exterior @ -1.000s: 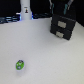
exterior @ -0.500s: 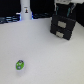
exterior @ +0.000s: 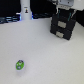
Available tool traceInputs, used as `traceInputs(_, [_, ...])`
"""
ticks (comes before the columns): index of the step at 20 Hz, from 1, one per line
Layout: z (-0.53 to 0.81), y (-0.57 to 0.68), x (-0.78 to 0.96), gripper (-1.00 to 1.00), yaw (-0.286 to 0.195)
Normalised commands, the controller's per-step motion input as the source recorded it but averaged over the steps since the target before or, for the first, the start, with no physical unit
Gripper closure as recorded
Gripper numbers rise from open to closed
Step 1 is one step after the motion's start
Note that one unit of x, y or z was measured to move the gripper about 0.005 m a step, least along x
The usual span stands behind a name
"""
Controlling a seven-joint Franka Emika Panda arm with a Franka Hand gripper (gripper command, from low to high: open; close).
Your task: Open the kcup holder, insert the kcup into the holder, and close the kcup holder
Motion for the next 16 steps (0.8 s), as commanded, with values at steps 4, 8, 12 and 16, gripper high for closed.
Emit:
traceInputs(4, [-0.54,0.0,-0.46,-1.0,-0.116])
traceInputs(8, [-0.52,0.0,-0.43,-1.0,-0.096])
traceInputs(12, [-0.18,0.01,-0.24,1.0,-0.066])
traceInputs(16, [0.0,0.0,0.0,1.0,0.0])
